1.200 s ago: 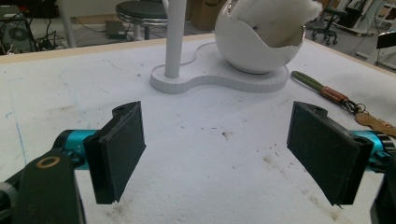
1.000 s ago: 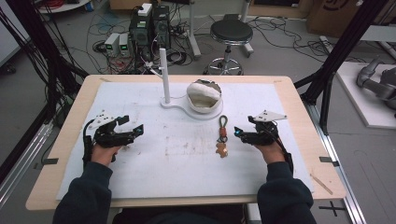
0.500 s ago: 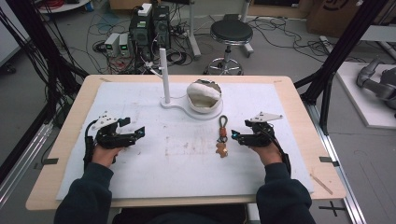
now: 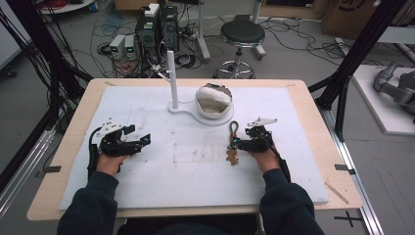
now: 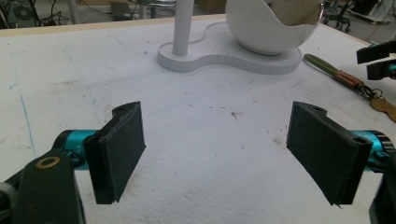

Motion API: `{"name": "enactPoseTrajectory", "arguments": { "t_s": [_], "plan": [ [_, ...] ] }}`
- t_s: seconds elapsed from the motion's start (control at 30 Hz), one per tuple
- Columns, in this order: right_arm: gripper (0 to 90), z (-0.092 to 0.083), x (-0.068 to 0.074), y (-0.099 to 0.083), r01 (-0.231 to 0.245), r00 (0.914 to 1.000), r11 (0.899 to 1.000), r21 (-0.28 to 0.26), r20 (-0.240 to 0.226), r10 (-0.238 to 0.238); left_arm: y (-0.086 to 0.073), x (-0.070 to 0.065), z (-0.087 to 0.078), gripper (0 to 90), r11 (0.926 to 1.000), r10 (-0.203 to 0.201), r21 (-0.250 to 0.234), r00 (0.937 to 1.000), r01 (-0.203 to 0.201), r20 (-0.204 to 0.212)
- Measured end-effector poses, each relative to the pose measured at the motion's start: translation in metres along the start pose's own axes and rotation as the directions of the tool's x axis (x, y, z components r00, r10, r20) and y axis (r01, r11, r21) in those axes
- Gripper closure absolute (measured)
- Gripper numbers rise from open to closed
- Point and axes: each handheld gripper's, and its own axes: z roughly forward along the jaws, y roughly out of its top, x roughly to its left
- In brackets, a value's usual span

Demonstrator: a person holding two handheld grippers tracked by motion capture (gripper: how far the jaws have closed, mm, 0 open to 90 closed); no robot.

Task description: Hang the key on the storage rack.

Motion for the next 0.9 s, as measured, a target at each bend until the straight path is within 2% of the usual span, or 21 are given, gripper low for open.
{"name": "enactPoseTrajectory", "arguments": {
  "t_s": [0.03,0.07,0.17,0.2,0.27,0.3,0.33,0.37,0.4,0.43,0.47,0.5,0.63,0.67,0.7,0.73,0.9],
  "plan": [
    [36.3,0.000,0.000,0.000,0.000,1.0000,1.000,0.000,0.000,0.000,0.000,0.000,0.000,19.2,1.0000,0.000,0.000,1.0000,0.000,0.000],
    [36.7,0.006,-0.002,0.000,-0.032,0.9995,0.999,0.004,0.006,0.032,-0.001,0.000,0.001,19.2,1.0000,0.000,0.005,1.0000,0.000,0.003],
    [37.5,0.013,-0.006,0.000,-0.071,0.9973,0.997,0.008,-0.018,0.071,-0.001,-0.001,0.002,19.2,0.9999,0.001,0.010,1.0000,-0.001,0.007],
    [39.0,0.015,-0.006,0.001,-0.094,0.9949,0.995,0.015,-0.035,0.094,-0.002,-0.001,0.003,19.3,0.9999,0.000,0.011,1.0000,0.000,0.007],
    [47.2,0.018,-0.004,0.003,-0.100,0.9924,0.995,0.029,-0.069,0.102,-0.002,-0.001,0.003,19.3,0.9999,0.000,0.014,1.0000,0.000,0.007],
    [50.6,0.019,-0.001,0.004,-0.093,0.9929,0.995,0.039,-0.072,0.095,-0.002,-0.001,0.003,19.3,0.9999,0.000,0.014,1.0000,0.000,0.008],
    [49.8,0.022,0.003,0.004,-0.067,0.9954,0.996,0.065,-0.064,0.071,-0.002,-0.001,0.003,19.3,0.9999,-0.001,0.013,1.0000,0.001,0.008],
    [49.8,0.022,0.003,0.004,-0.067,0.9954,0.996,0.065,-0.064,0.071,-0.002,-0.001,0.003,19.3,0.9999,-0.001,0.013,1.0000,0.001,0.008],
    [50.4,0.023,0.011,0.006,-0.017,0.9997,0.997,0.071,-0.017,0.019,-0.002,-0.001,0.003,19.4,0.9999,-0.001,0.015,1.0000,0.001,0.009],
    [50.4,0.023,0.011,0.006,-0.017,0.9997,0.997,0.071,-0.017,0.019,-0.002,-0.001,0.003,19.4,0.9999,0.000,0.016,1.0000,0.000,0.009],
    [57.2,0.022,0.011,0.006,-0.012,0.9998,0.997,0.075,-0.015,0.013,-0.002,-0.002,0.003,19.4,0.9998,0.000,0.018,0.9999,-0.001,0.011],
    [58.4,0.021,0.010,0.006,-0.014,0.9998,0.997,0.078,-0.009,0.015,-0.002,-0.002,0.004,19.4,0.9998,0.000,0.018,0.9999,0.000,0.012],
    [64.0,0.019,0.009,0.007,-0.021,0.9991,0.995,0.100,-0.034,0.025,-0.002,-0.002,0.003,19.6,0.9998,0.000,0.018,0.9999,0.000,0.012],
    [67.1,0.019,0.009,0.008,-0.023,0.9987,0.994,0.109,-0.042,0.028,-0.002,-0.002,0.003,19.6,0.9998,-0.001,0.018,0.9999,0.001,0.012],
    [77.7,0.018,0.008,0.008,-0.030,0.9980,0.993,0.117,-0.052,0.036,-0.002,-0.001,0.003,19.6,0.9999,0.000,0.016,0.9999,0.000,0.011],
    [78.0,0.017,0.008,0.008,-0.040,0.9965,0.991,0.125,-0.068,0.049,-0.002,-0.001,0.002,19.6,0.9999,-0.004,0.015,0.9999,0.004,0.011],
    [78.5,0.016,0.008,0.008,-0.019,0.9966,0.991,0.129,-0.076,0.029,-0.002,-0.001,0.002,19.8,0.9999,-0.007,0.011,0.9999,0.007,0.011]
  ]
}}
